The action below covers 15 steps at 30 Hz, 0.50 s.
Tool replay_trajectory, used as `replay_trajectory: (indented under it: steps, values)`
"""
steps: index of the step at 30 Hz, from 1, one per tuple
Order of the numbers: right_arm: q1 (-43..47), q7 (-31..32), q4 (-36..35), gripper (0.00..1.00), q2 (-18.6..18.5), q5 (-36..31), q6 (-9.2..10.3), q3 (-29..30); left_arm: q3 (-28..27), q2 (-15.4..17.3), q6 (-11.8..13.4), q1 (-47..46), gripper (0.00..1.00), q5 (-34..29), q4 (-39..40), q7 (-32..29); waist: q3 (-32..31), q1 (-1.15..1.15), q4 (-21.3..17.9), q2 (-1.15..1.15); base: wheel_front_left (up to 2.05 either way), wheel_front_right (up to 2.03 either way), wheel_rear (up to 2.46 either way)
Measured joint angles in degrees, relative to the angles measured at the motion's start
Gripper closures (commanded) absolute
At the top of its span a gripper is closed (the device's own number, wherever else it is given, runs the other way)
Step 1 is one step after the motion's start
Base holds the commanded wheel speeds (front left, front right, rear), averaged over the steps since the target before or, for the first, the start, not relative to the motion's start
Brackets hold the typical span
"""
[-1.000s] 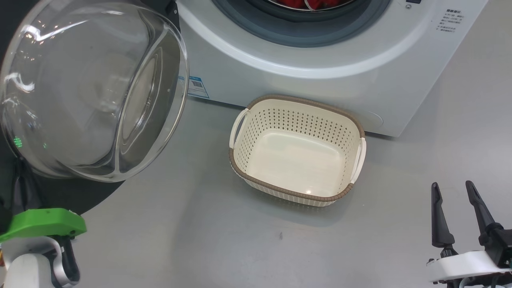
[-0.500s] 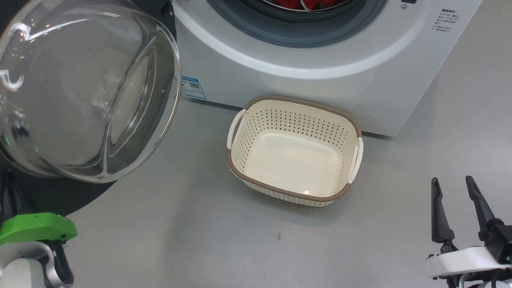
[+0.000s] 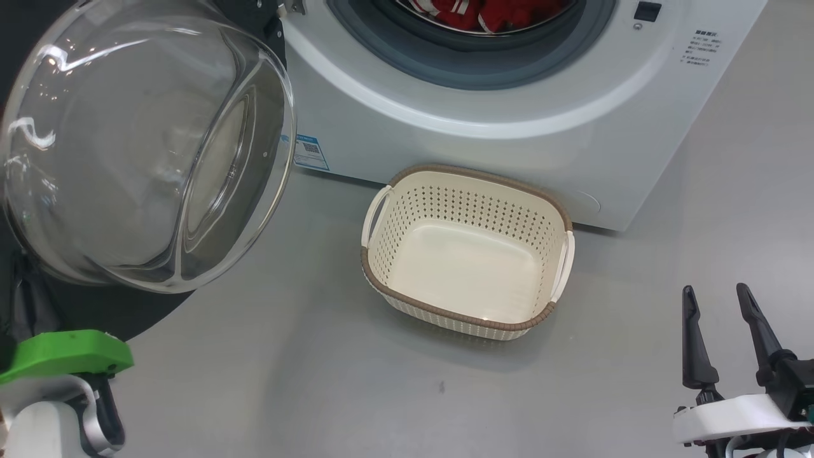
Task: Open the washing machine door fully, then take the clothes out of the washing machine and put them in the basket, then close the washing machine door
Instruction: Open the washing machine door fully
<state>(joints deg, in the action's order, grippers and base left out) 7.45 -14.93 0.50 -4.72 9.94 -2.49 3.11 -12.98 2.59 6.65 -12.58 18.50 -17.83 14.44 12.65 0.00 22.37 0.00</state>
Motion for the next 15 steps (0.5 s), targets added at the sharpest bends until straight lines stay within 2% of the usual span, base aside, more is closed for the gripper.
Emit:
replay_trajectory:
  steps: [11,15]
  values:
    - [0.03,0.0,0.56,0.0,1.14,0.97,-0.42,-0.38,4.82,-0.35,-2.04,7.08,1.0,-3.74,10.44,0.0,-2.87,0.0,0.16,0.0,0.0,0.0,0.0]
    - [0.03,0.0,1.04,0.0,1.19,0.96,-0.98,-1.55,8.83,-0.43,-3.98,10.15,1.0,-4.09,12.25,0.0,-3.47,0.0,-0.5,0.0,0.0,0.0,0.0]
